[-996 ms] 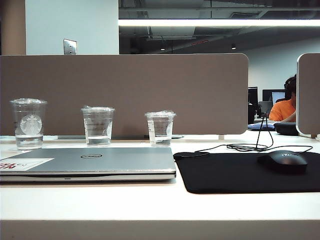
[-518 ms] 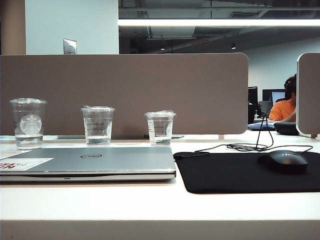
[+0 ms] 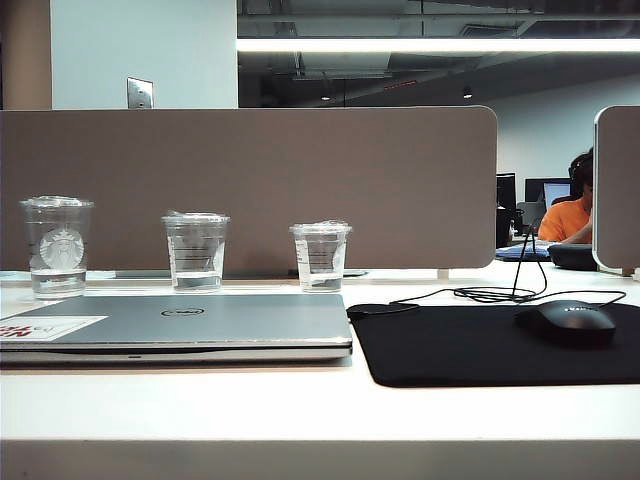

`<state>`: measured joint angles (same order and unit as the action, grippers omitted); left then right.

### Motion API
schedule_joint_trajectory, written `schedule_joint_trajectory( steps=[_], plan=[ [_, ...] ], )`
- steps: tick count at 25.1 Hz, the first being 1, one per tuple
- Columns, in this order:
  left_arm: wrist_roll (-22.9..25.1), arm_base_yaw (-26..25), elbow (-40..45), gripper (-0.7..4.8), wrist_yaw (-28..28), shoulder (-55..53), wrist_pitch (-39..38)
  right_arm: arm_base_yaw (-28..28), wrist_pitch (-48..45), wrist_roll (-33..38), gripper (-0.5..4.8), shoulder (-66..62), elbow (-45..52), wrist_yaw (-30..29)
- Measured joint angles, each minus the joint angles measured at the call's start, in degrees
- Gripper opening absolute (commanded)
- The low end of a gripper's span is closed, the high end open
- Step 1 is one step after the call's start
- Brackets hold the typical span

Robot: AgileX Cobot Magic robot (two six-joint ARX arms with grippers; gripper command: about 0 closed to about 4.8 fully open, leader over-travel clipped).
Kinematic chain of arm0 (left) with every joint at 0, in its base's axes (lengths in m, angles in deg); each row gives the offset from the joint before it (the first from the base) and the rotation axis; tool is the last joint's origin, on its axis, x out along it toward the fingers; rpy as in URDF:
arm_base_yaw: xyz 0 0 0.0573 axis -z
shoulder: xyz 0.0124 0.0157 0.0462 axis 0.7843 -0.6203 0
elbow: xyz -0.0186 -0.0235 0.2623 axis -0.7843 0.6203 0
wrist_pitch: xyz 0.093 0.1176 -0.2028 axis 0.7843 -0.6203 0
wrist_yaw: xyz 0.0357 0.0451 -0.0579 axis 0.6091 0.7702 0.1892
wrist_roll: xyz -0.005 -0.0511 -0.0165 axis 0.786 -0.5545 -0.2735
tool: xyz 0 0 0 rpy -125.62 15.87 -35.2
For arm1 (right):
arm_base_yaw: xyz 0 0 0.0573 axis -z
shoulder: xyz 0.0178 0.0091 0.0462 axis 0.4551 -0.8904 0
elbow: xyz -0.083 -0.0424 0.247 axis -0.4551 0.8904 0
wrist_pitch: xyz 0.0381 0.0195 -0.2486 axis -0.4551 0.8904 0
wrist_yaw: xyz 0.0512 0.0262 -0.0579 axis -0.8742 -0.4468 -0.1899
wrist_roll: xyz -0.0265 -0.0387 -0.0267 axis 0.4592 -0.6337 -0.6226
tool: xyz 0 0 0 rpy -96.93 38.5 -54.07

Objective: Pick up the coffee cup on the middle and place it on the right side of the laptop.

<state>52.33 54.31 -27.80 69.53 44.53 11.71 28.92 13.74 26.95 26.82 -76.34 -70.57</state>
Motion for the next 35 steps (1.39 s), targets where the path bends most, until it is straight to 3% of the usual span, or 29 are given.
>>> schedule_joint_trajectory(
  steps=[3,5,6,7,10,13,17,20,25,29,35],
  plan=[
    [0.0,0.0,-1.3,-0.01,-2.7,-5.0,-0.6,-1.2,4.1,0.0,-0.05,-5.5,-6.7,-2.6],
    [0.0,0.0,-2.7,1.98,-4.9,-10.3,-0.5,-2.8,6.1,-0.1,-0.05,-11.5,-13.0,-3.5],
    [0.0,0.0,-3.0,3.39,-5.5,-11.8,-0.6,-3.2,6.8,-0.1,-0.05,-13.6,-14.7,-4.1],
    [0.0,0.0,-3.2,3.77,-5.7,-14.1,-0.5,-3.7,8.7,-0.1,-0.05,-16.5,-16.5,-5.2],
    [0.0,2.2,-3.3,3.88,-5.6,-19.9,3.0,-4.9,12.7,0.0,-0.05,-23.4,-21.4,-8.3],
    [0.0,3.3,-3.3,4.64,-6.0,-23.8,7.4,-5.2,13.2,0.0,-0.05,-27.5,-24.9,-10.7],
    [-0.9,5.0,-3.7,4.79,-5.1,-31.3,15.8,-4.9,12.9,0.1,-0.05,-33.8,-30.2,-12.7],
    [-0.9,6.1,-3.7,4.79,-5.8,-36.1,17.9,-5.2,13.6,0.1,-0.05,-36.5,-31.9,-13.1],
    [-1.1,5.7,-5.4,4.79,-4.6,-52.4,25.2,-5.3,12.9,0.2,-0.05,-41.5,-33.2,-12.0],
    [-1.2,5.7,-12.7,4.79,-4.6,-64.2,29.7,-5.2,11.1,0.2,-0.05,-44.8,-33.2,-9.8],
    [-2.4,5.7,-22.8,4.79,-4.1,-75.0,29.9,-5.2,11.1,-0.1,-0.05,-50.0,-33.2,-9.6]
  ],
)
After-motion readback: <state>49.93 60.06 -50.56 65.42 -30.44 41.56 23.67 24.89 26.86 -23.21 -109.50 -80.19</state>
